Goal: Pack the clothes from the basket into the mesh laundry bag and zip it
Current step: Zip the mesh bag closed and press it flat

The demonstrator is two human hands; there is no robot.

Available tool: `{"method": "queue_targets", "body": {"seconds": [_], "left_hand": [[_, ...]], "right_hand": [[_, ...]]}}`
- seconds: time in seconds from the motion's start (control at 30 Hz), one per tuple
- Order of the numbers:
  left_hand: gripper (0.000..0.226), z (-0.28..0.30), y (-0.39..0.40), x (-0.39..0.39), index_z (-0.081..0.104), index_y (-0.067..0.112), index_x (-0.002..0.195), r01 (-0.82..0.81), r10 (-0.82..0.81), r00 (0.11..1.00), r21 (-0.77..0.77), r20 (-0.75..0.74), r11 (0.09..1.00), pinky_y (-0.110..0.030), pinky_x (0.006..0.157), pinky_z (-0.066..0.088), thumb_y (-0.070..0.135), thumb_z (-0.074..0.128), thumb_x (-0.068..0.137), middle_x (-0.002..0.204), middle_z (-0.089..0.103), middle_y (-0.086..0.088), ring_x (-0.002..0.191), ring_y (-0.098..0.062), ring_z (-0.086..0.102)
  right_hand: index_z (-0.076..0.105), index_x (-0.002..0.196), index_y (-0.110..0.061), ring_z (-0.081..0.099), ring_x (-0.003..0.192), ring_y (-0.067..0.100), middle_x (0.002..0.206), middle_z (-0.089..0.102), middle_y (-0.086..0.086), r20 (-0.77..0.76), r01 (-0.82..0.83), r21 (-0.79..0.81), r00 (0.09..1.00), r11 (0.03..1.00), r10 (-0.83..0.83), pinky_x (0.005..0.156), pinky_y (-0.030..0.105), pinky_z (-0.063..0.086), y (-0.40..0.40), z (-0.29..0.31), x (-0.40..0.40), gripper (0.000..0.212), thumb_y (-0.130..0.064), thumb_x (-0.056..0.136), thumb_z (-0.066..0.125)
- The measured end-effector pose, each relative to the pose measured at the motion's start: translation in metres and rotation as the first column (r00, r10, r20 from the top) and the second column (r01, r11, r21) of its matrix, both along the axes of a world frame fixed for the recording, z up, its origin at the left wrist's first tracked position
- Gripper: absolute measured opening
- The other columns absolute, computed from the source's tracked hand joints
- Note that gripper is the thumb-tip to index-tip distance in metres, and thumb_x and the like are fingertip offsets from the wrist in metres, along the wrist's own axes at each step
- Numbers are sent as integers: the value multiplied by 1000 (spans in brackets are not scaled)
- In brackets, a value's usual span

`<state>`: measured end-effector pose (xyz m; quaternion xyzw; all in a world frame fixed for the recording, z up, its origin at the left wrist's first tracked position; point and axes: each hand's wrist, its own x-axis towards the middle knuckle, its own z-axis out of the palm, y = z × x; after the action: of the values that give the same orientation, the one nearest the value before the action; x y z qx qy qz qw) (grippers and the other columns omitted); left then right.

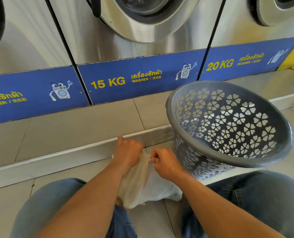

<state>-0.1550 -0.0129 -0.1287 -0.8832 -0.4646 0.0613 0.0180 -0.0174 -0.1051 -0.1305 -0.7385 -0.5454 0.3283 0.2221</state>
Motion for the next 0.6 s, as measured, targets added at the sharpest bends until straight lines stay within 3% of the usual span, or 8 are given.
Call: {"method": "queue_targets", "body": {"seconds": [0.13, 0.37, 0.5, 0.6], "left_hand": [[30, -17, 24, -6, 68, 26, 92, -139, 139, 986, -13, 91, 990, -47, 98, 31, 7, 45, 85, 96, 67, 2, 92, -24, 61], [33, -22, 32, 1, 69, 23, 99, -183, 181, 978, 13, 101, 983, -48, 89, 36, 5, 45, 87, 99, 59, -1, 91, -28, 54], [30, -17, 28, 0, 65, 23, 107, -203, 209, 966, -54, 154, 978, -49, 91, 38, 10, 44, 90, 111, 51, -5, 104, -30, 46], [27, -3, 18, -3, 59, 25, 110, -232, 273, 932, -185, 239, 955, -46, 87, 45, 15, 46, 89, 111, 53, -5, 104, -30, 52]], "right_hand": [[67, 84, -18, 63, 82, 16, 84, 67, -3, 85, -108, -76, 990, 991, 114, 73, 33, 54, -5, -12, 1, 16, -7, 89, 57], [65, 79, -19, 57, 75, 11, 75, 61, -9, -7, -175, -125, 984, 977, 176, 64, 27, 48, 3, -23, -9, 18, -4, 86, 58], [62, 71, -17, 57, 68, 15, 70, 61, -2, -267, 62, -83, 960, 995, -82, 64, 33, 56, -1, -22, -11, 25, 0, 87, 55], [62, 78, -8, 57, 67, 17, 72, 60, 6, -518, 279, -182, 788, 943, -333, 74, 35, 60, 1, -11, -10, 23, 0, 95, 50]]}}
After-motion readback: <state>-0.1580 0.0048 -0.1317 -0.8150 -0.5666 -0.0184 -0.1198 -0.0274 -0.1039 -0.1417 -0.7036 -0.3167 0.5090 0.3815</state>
